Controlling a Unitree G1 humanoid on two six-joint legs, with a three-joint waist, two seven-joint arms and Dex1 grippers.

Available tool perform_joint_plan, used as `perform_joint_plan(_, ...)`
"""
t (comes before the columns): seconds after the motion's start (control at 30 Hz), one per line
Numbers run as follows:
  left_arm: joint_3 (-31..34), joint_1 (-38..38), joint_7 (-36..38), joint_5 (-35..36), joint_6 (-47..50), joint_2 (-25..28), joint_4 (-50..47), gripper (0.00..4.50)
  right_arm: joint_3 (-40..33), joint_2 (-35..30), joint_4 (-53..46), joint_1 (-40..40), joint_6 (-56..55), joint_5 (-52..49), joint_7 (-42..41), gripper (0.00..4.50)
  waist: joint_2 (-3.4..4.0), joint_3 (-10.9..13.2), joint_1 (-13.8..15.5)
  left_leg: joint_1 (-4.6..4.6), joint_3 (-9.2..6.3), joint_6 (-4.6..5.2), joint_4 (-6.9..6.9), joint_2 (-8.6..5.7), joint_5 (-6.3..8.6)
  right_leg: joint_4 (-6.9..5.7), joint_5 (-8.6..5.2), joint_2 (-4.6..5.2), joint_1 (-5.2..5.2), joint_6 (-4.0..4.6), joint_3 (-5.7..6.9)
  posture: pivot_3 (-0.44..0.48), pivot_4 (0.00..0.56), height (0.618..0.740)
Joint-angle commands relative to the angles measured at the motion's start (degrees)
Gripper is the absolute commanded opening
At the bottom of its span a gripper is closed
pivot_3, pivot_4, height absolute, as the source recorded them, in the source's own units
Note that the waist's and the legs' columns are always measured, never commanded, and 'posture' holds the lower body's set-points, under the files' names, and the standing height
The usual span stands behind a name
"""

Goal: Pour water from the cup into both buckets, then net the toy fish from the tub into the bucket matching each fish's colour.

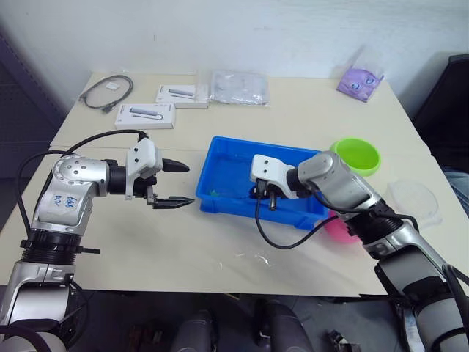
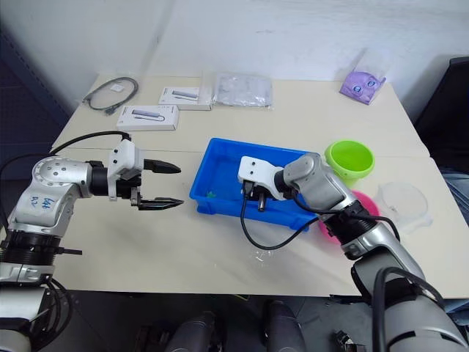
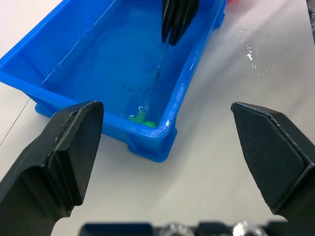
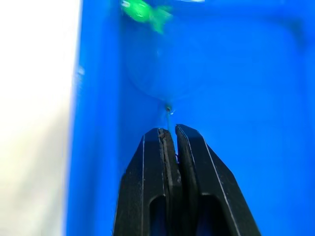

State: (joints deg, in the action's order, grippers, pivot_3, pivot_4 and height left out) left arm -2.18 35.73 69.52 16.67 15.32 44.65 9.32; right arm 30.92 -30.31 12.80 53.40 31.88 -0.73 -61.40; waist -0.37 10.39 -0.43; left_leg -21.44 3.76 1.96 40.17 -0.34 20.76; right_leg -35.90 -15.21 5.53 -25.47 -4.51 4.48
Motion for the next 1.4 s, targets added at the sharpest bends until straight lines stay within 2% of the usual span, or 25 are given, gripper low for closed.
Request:
perform_joint_plan(0.03,1.6,0.2,-0.5,1.0,0.0,-0.2,-1.9,4.46,-2.4,0.5,-3.4,0.3,2.0,-1.3,-2.0,0.0,0.0,0.0,0.0,0.0,0.0,0.0,0.0,0.0,0.0,0.0,0.0,0.0,0.0,0.0,0.0,0.0,0.15,0.74)
perform_joint_plan(0.13,2.2,-0.3,-1.1,1.7,0.5,-0.6,-2.1,4.46,-4.3,0.8,-4.7,-0.4,3.6,-2.5,-1.8,0.0,0.0,0.0,0.0,0.0,-0.01,0.0,0.0,0.0,0.0,0.0,0.0,0.0,0.0,0.0,0.0,0.0,0.15,0.74)
perform_joint_plan(0.23,3.6,-1.0,-2.2,2.6,1.3,-1.3,-2.3,4.46,-9.8,1.8,-6.9,-2.4,6.9,-6.6,-0.6,0.0,0.0,0.0,0.0,0.0,-0.02,-0.01,0.0,0.01,0.0,-0.01,0.0,0.0,0.0,0.0,0.01,0.0,0.15,0.74)
perform_joint_plan(0.4,2.8,-2.0,-1.8,0.8,0.1,0.2,-2.2,4.46,-15.5,-0.4,-11.2,-6.1,9.1,-9.6,-0.2,0.0,0.0,0.0,0.0,0.0,0.0,-0.01,0.0,0.0,0.0,0.0,0.0,0.0,0.0,0.0,0.02,0.0,0.15,0.74)
perform_joint_plan(0.53,4.4,-3.5,-2.8,3.2,1.8,-1.1,-2.9,4.46,-23.1,-3.2,-14.1,-10.5,9.9,-14.4,-0.3,0.0,0.0,0.0,0.2,0.0,-0.01,-0.01,-0.01,0.0,0.0,0.0,0.0,0.0,0.0,0.0,0.02,0.0,0.15,0.74)
perform_joint_plan(0.8,4.1,-2.7,-3.6,3.1,-0.1,-3.9,-1.4,4.46,-31.3,-11.0,-18.8,-18.1,7.5,-18.6,-1.4,0.0,-0.02,0.0,0.3,0.02,0.0,-0.01,0.0,-0.01,0.0,0.01,0.01,-0.01,0.03,-0.02,0.01,0.0,0.15,0.74)
perform_joint_plan(1.03,4.6,-1.7,-3.5,4.6,-0.8,-7.6,-0.8,4.46,-38.7,-12.5,-25.3,-27.7,-2.7,-18.0,3.4,0.0,-0.02,0.0,0.4,0.08,0.13,-0.01,-0.01,-0.01,0.0,-0.01,0.02,-0.03,0.04,-0.04,0.0,0.0,0.15,0.74)
perform_joint_plan(1.17,4.0,-0.2,-3.3,4.8,-1.4,-10.0,0.6,4.46,-43.5,-13.3,-30.3,-34.9,-5.5,-18.5,6.0,0.0,-0.02,0.0,0.7,0.09,0.12,-0.01,-0.01,-0.02,0.0,-0.01,0.02,-0.03,0.05,-0.04,0.0,0.0,0.15,0.74)
perform_joint_plan(1.27,4.1,0.1,-2.8,4.9,-1.6,-10.6,1.1,4.46,-45.8,-13.5,-32.0,-37.5,-6.0,-19.1,7.7,0.0,-0.02,0.0,0.9,0.1,0.16,-0.01,0.0,-0.04,0.0,0.0,0.04,-0.03,0.06,-0.08,0.02,0.0,0.15,0.74)
perform_joint_plan(1.4,3.3,1.1,-1.7,4.8,-2.5,-11.8,3.3,4.46,-57.3,-14.0,-35.8,-42.8,-2.4,-24.0,10.1,0.0,-0.02,0.0,1.1,0.18,0.19,-0.01,-0.01,-0.01,-0.01,-0.01,0.05,-0.08,0.09,-0.08,0.01,0.0,0.15,0.74)
